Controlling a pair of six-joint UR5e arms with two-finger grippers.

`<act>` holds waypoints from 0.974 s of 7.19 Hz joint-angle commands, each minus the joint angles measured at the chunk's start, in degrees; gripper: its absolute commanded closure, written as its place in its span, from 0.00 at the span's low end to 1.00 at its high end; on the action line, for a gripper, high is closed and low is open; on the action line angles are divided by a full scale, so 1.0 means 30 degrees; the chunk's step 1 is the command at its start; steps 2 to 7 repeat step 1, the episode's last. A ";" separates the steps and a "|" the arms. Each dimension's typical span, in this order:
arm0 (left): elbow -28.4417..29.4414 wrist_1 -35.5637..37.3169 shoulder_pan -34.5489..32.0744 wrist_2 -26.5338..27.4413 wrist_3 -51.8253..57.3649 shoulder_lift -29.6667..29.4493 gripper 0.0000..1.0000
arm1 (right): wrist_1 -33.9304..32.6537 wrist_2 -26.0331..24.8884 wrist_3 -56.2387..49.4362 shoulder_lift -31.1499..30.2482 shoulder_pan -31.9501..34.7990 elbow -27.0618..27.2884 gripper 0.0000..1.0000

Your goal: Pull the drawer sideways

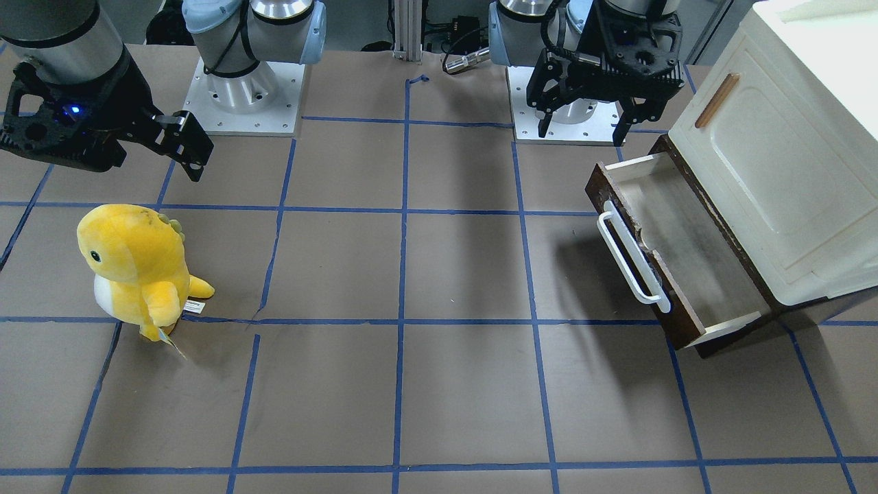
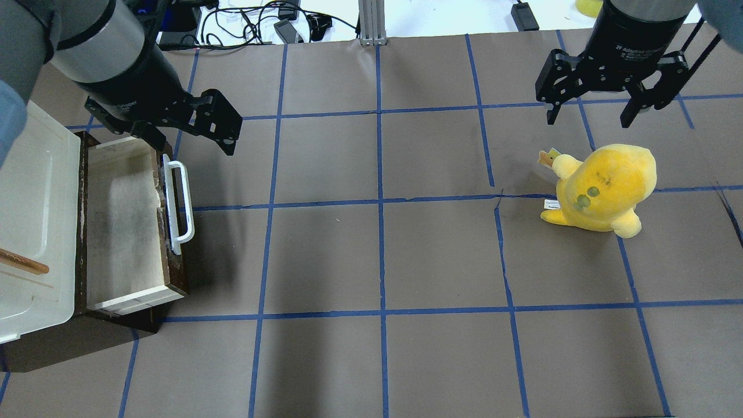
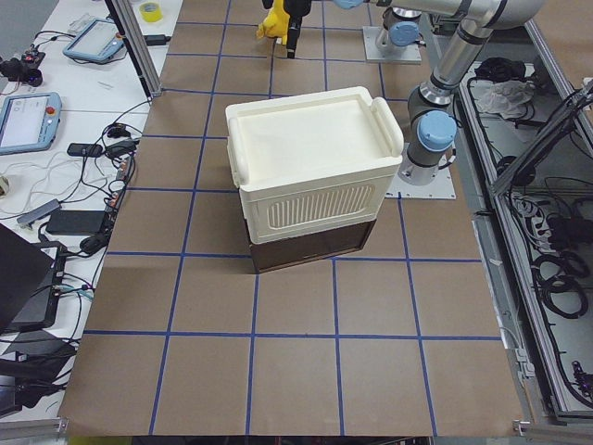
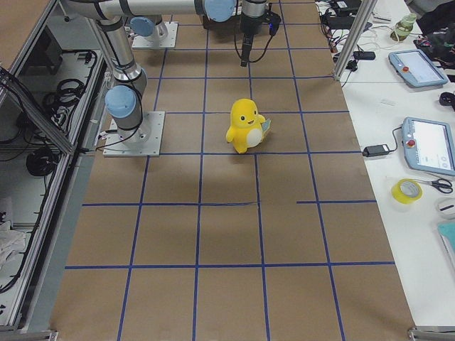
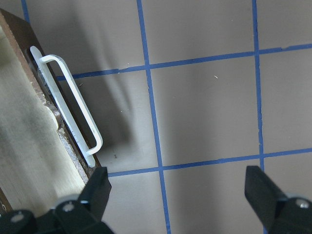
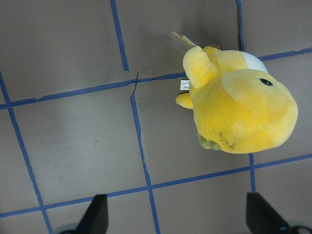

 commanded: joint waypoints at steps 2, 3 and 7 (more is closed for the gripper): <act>0.0013 0.0029 -0.0001 0.0039 0.0004 0.0084 0.00 | 0.0001 0.0000 0.0000 0.0001 0.0000 0.0000 0.00; 0.0013 0.0029 -0.0001 0.0039 0.0004 0.0084 0.00 | 0.0001 0.0000 0.0000 0.0001 0.0000 0.0000 0.00; 0.0013 0.0029 -0.0001 0.0039 0.0004 0.0084 0.00 | 0.0001 0.0000 0.0000 0.0001 0.0000 0.0000 0.00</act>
